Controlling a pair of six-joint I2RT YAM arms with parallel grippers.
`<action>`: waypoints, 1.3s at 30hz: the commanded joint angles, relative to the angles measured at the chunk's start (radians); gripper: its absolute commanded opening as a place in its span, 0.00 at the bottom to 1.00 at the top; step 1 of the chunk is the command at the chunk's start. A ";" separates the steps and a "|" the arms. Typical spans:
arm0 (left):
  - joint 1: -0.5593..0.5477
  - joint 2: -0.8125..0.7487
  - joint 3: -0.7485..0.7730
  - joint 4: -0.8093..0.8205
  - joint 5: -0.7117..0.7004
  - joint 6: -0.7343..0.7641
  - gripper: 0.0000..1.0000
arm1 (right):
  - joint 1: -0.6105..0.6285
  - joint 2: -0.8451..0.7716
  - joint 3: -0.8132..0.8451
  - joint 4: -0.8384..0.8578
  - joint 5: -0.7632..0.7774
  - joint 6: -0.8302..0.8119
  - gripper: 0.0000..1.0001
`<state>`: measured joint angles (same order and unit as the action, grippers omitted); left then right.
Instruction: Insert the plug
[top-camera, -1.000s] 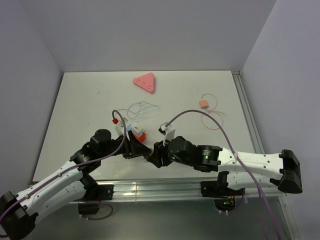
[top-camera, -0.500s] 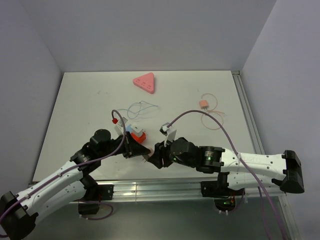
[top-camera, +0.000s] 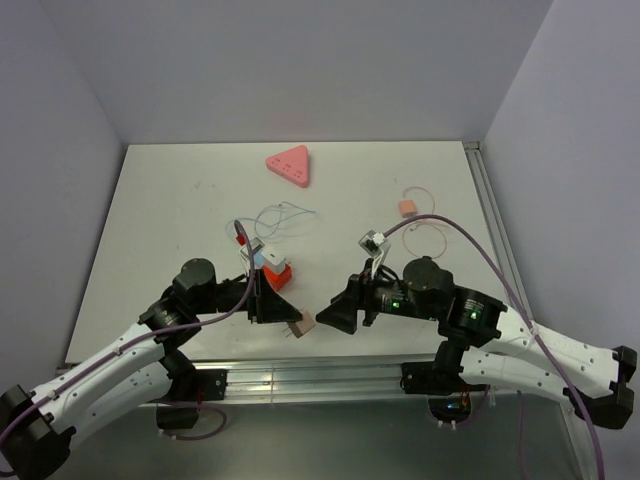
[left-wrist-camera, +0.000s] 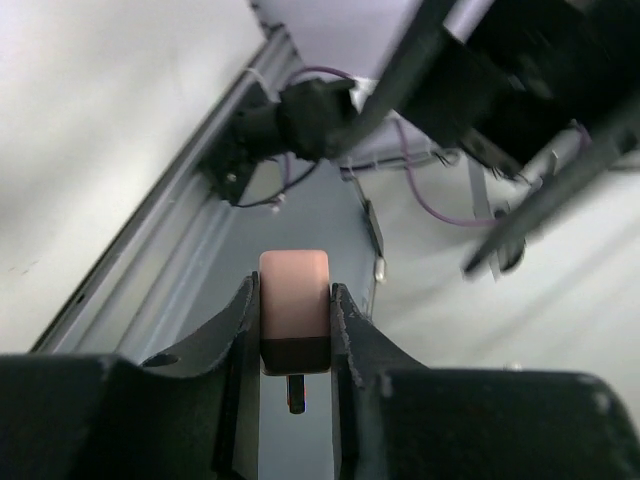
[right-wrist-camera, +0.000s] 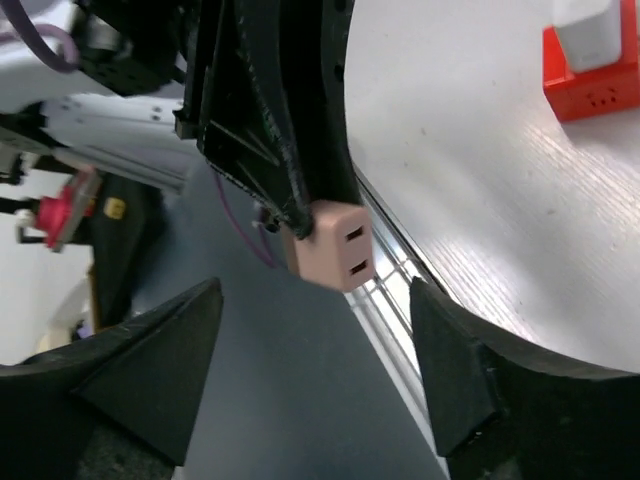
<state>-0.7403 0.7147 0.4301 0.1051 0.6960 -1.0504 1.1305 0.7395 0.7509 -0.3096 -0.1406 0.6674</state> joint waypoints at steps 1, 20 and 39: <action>-0.002 -0.017 0.035 0.157 0.143 0.035 0.00 | -0.090 -0.025 -0.062 0.108 -0.319 0.029 0.80; -0.005 0.012 0.052 0.248 0.257 0.024 0.00 | -0.123 0.161 -0.044 0.274 -0.505 0.043 0.57; -0.010 -0.046 0.228 -0.432 -0.544 0.193 0.87 | -0.233 0.167 -0.197 0.291 -0.399 0.155 0.00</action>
<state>-0.7498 0.7341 0.6003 -0.0841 0.5930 -0.9146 0.9508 0.9302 0.6277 -0.0067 -0.6353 0.7700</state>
